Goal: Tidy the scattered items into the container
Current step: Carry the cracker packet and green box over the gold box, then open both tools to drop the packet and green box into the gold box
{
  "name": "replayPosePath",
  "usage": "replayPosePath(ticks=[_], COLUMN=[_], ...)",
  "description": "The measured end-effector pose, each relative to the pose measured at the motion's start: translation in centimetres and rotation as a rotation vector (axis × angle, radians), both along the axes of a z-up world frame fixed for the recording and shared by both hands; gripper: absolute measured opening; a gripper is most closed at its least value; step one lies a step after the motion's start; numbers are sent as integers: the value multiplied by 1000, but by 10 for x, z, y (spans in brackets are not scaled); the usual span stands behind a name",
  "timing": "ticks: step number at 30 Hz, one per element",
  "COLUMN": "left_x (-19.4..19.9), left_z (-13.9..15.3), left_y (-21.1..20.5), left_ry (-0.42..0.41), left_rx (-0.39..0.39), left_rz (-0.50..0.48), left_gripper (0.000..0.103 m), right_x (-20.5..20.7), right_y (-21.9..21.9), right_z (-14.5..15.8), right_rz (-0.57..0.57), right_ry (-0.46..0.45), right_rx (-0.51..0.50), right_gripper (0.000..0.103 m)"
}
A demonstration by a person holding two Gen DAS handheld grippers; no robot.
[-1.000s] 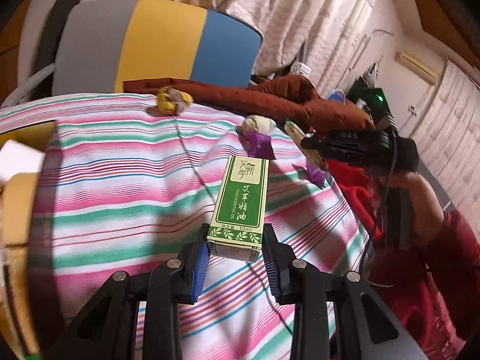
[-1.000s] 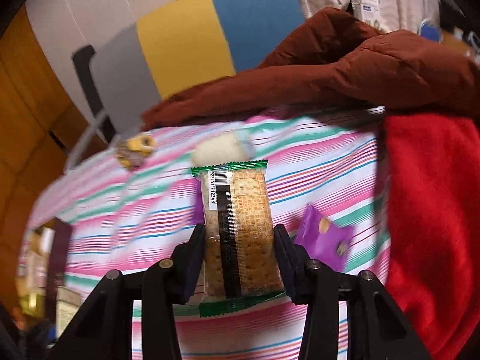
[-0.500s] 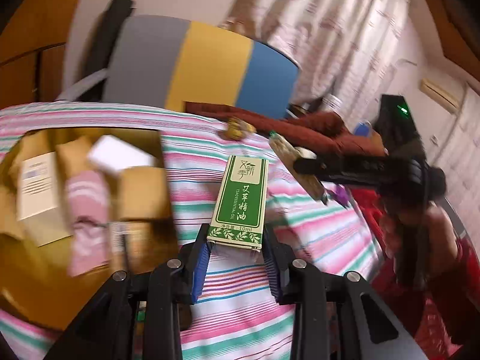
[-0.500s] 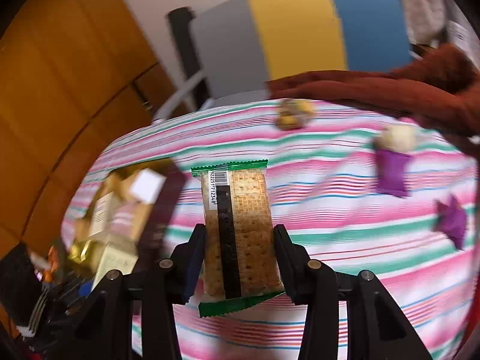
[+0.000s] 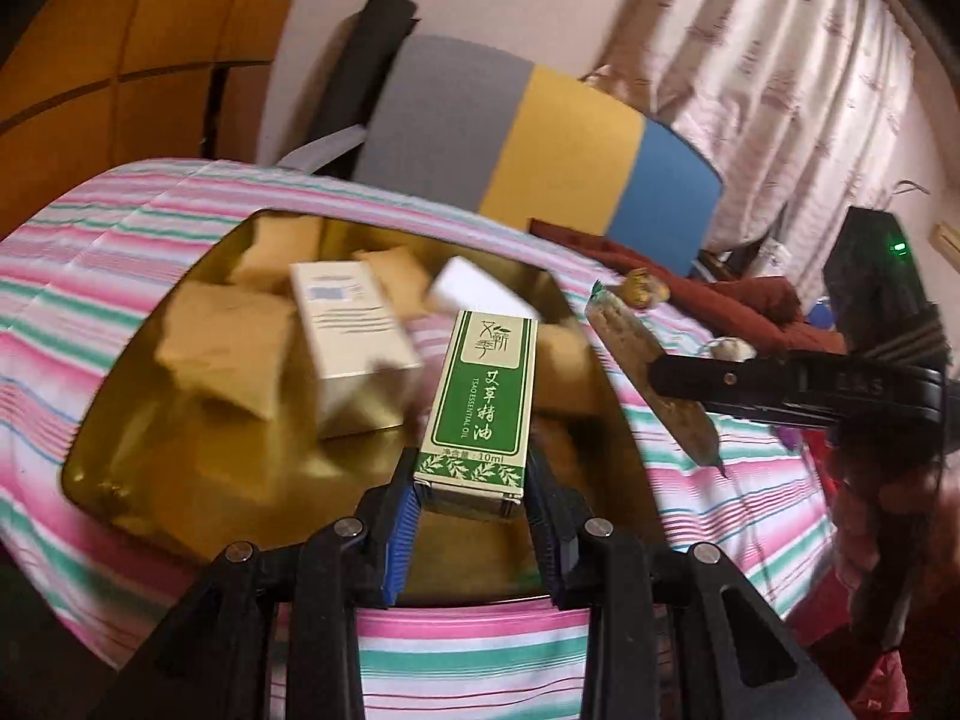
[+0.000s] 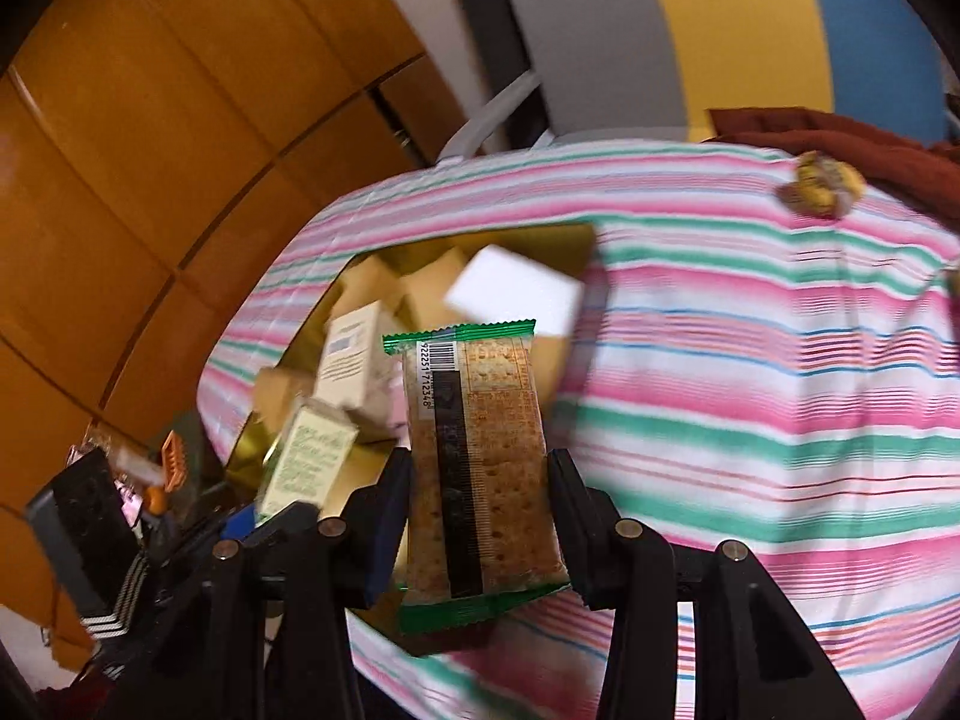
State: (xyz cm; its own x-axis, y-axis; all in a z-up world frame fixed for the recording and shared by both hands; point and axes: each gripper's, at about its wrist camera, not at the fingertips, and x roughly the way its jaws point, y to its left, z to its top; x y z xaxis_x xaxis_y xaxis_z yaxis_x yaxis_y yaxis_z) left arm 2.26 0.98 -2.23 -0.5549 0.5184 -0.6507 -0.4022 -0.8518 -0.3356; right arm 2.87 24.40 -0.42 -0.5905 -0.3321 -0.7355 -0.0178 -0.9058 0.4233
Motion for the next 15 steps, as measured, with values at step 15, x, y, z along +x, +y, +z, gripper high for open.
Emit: replayPosePath(ticks=[15], left_x=[-16], left_z=[-17], left_y=[-16], left_ry=[-62], left_rx=[-128], left_rz=[38], left_gripper=[34], right_x=[-34], right_y=[-72], right_z=[-27], right_rz=[56], right_ry=[-88], right_rx=[25], right_gripper=[48])
